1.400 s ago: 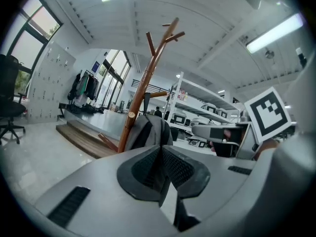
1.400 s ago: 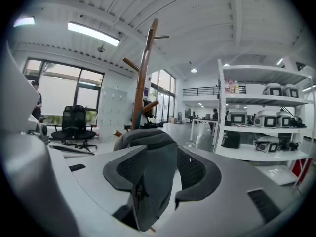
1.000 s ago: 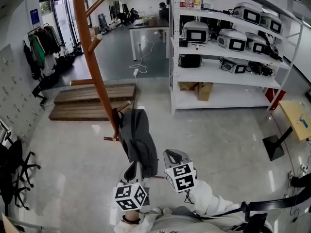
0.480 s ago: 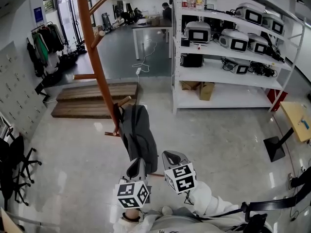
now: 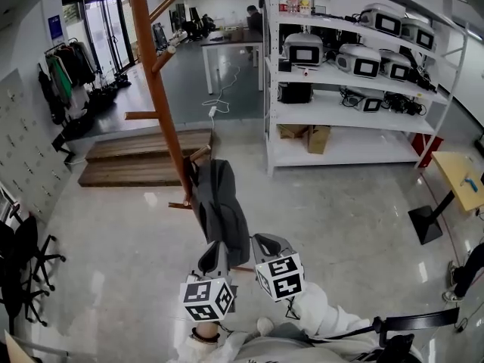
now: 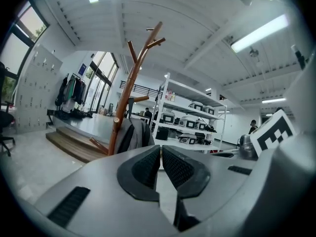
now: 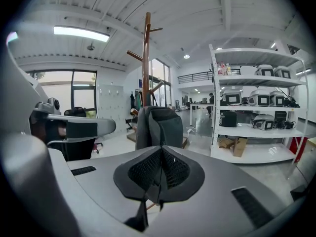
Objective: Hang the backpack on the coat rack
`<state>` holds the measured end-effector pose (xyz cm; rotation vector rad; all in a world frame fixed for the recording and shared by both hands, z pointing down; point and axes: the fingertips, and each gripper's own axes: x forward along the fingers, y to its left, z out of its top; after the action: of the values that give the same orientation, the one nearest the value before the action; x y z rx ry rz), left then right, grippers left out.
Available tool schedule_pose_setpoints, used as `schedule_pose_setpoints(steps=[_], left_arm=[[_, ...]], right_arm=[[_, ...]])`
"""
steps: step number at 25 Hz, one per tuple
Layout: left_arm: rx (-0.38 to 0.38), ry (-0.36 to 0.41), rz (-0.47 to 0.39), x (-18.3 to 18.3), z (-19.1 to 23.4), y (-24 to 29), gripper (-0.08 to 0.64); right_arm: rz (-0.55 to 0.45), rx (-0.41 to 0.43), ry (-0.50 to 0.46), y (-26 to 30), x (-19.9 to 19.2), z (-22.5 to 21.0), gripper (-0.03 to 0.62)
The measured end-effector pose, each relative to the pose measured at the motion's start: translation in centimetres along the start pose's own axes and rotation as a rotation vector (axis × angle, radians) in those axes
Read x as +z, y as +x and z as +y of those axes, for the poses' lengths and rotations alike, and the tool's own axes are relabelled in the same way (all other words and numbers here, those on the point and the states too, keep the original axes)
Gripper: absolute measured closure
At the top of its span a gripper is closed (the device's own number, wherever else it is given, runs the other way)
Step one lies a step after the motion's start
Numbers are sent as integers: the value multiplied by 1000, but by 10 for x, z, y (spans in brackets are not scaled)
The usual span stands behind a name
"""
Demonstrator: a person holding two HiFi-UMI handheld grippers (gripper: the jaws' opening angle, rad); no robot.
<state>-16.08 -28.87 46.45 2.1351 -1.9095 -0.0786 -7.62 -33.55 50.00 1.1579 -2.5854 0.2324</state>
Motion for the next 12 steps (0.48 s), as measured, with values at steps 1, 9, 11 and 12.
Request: schedule_pose_setpoints(steps=[1,9,11,12], left_arm=[[-8,2,-3,2,0,-3,545],[-46,-5,2,-5,-1,-38,545],[-44,-8,3,-7,0,-43,545],[-41,-7,3,-8,0,-45,544]], right_arm=[[0,-8,1,-3,-1,3,580],[3,-78,16,-33,-11,15,580],[-1,-82,20,-37,-11,19,580],[-6,-80,19,-39,-10,21,580]])
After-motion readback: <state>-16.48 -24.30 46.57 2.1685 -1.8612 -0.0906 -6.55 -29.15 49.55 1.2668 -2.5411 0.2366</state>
